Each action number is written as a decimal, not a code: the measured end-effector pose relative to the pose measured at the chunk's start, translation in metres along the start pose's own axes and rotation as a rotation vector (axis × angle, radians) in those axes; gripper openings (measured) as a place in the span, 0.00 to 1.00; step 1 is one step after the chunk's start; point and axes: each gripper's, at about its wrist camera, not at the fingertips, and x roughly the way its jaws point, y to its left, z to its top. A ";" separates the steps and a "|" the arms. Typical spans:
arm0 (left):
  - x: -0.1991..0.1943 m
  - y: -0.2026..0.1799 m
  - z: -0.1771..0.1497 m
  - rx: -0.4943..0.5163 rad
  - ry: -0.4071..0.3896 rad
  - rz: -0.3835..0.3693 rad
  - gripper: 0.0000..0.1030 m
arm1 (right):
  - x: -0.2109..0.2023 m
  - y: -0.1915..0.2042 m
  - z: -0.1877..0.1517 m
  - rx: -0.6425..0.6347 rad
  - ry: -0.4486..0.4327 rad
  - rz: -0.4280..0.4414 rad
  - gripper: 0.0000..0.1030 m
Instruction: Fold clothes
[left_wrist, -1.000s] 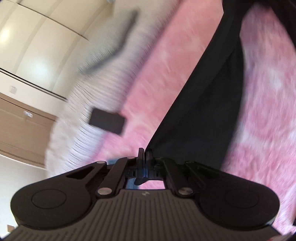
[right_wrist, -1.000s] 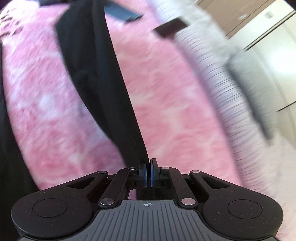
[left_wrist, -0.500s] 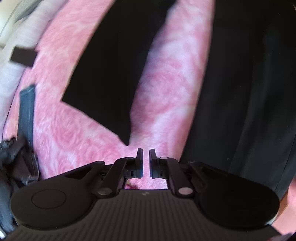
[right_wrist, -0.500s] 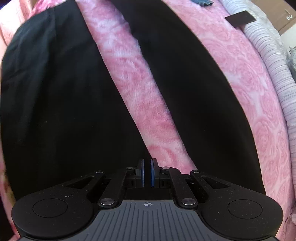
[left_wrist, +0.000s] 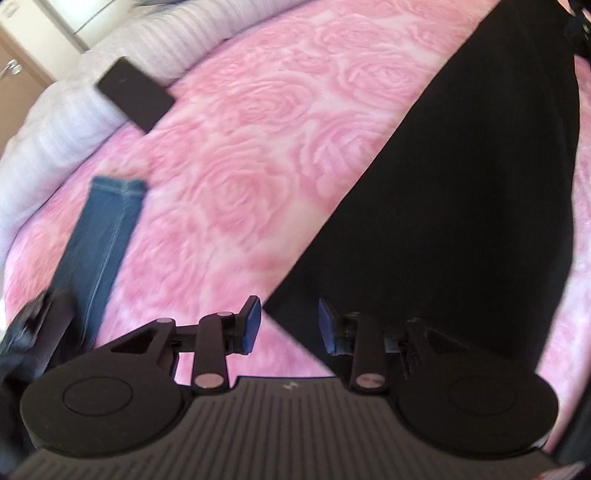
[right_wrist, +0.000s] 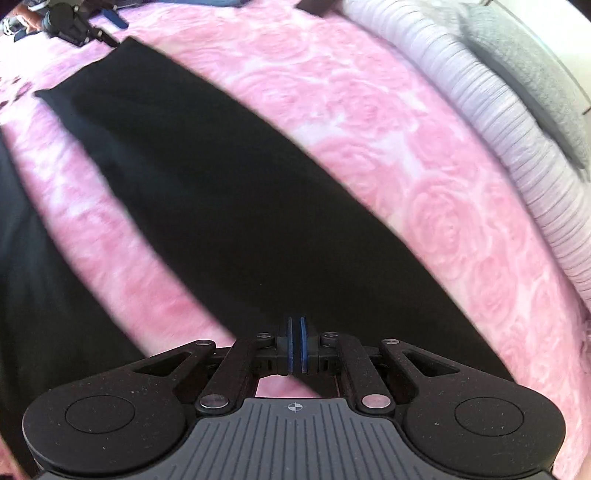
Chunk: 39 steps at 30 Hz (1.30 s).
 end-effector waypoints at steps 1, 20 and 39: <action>0.008 0.001 0.004 0.013 0.006 -0.017 0.29 | 0.001 -0.002 0.000 0.011 -0.010 -0.027 0.05; -0.008 0.023 0.030 0.020 0.002 0.032 0.09 | 0.019 -0.082 -0.012 0.163 0.000 -0.153 0.65; 0.025 -0.003 0.046 0.042 0.182 0.100 0.09 | 0.014 -0.212 -0.106 0.203 0.104 -0.339 0.90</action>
